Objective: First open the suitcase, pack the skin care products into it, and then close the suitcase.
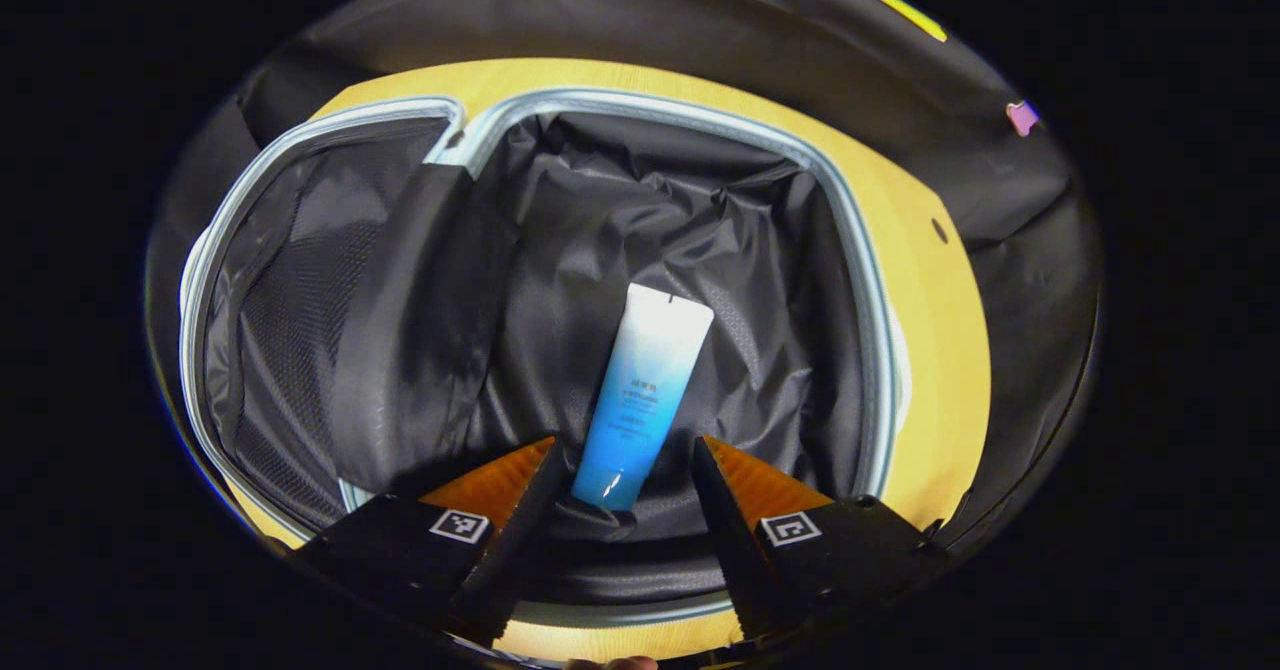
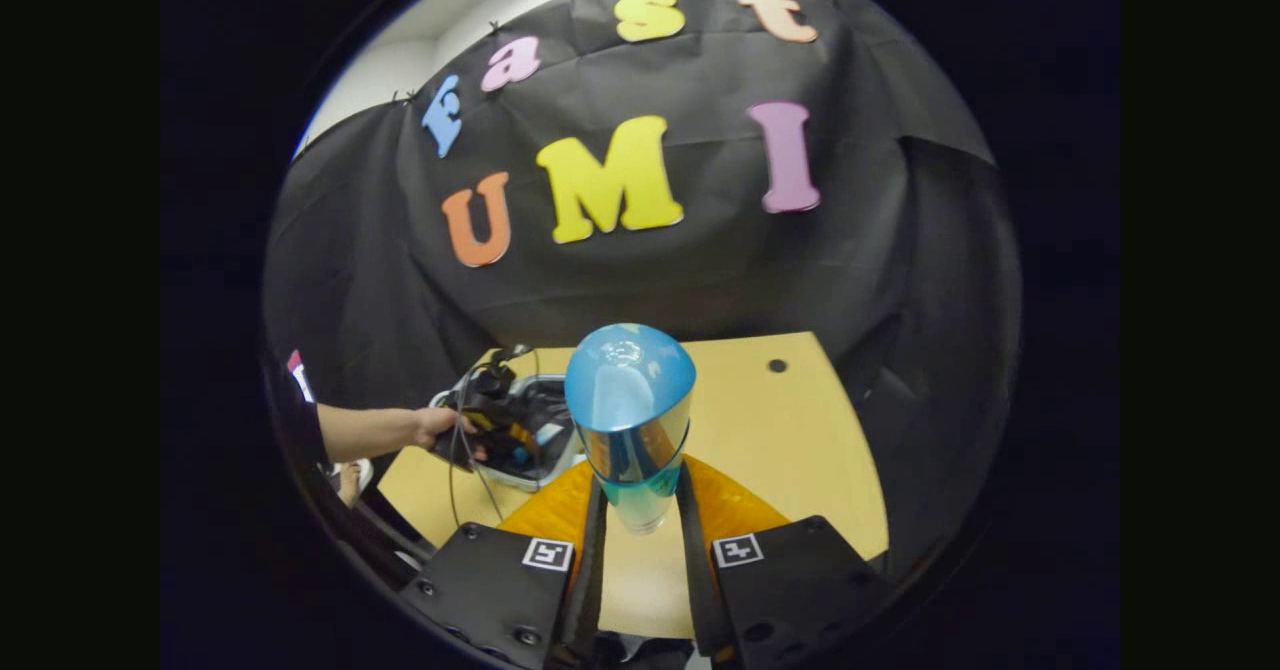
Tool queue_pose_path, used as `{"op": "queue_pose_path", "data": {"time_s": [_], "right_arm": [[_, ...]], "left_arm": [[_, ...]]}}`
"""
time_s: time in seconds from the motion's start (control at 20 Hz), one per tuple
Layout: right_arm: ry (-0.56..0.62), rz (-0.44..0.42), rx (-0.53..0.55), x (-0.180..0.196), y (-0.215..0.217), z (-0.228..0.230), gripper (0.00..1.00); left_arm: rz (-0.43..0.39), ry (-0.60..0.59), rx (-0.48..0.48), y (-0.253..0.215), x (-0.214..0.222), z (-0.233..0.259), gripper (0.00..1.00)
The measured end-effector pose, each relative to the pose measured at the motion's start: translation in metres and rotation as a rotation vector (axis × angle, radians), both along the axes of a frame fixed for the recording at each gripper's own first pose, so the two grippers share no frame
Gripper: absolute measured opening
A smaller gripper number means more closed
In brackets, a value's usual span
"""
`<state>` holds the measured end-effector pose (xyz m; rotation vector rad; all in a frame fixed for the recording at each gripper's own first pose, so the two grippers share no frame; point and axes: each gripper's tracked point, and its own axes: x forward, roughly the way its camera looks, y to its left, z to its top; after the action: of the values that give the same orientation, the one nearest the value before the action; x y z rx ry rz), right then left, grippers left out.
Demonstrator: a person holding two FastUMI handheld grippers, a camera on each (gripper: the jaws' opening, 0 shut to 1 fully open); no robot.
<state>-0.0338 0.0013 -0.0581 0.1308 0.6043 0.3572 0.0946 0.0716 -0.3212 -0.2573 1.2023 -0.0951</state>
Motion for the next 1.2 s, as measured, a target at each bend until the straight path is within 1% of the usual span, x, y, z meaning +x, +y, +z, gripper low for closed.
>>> {"op": "queue_pose_path", "data": {"time_s": [0.1,0.2,0.25,0.3,0.35,0.4,0.5,0.6,0.8,0.9,1.0,1.2], "right_arm": [[0.04,0.082,0.027,0.022,0.046,-0.011,0.34],[0.102,0.164,0.04,0.042,0.092,-0.029,0.34],[0.137,0.202,0.048,0.052,0.112,-0.039,0.31],[0.174,0.229,0.056,0.059,0.13,-0.048,0.34],[0.205,0.25,0.061,0.068,0.147,-0.059,0.34],[0.239,0.263,0.061,0.077,0.161,-0.069,0.34],[0.299,0.277,0.048,0.097,0.186,-0.094,0.34],[0.351,0.287,0.022,0.112,0.208,-0.12,0.34],[0.481,0.295,-0.03,0.128,0.245,-0.173,0.34],[0.555,0.273,-0.051,0.132,0.252,-0.203,0.34],[0.605,0.256,-0.094,0.136,0.255,-0.232,0.34],[0.71,0.208,-0.154,0.14,0.26,-0.281,0.34]], "left_arm": [[0.026,-0.086,-0.064,0.0,-0.01,0.024,0.84],[0.051,-0.201,-0.129,0.004,-0.021,0.052,0.89],[0.06,-0.259,-0.165,0.005,-0.029,0.067,0.9],[0.066,-0.314,-0.194,0.006,-0.038,0.082,0.9],[0.07,-0.371,-0.202,0.011,-0.049,0.097,0.92],[0.074,-0.419,-0.197,0.017,-0.062,0.111,0.99],[0.08,-0.486,-0.171,0.027,-0.085,0.129,0.99],[0.105,-0.525,-0.154,0.038,-0.105,0.139,0.99],[0.205,-0.537,-0.188,0.057,-0.141,0.146,0.98],[0.261,-0.537,-0.196,0.074,-0.154,0.144,0.98],[0.301,-0.529,-0.188,0.093,-0.168,0.141,0.99],[0.353,-0.516,-0.159,0.122,-0.183,0.136,0.99]]}}
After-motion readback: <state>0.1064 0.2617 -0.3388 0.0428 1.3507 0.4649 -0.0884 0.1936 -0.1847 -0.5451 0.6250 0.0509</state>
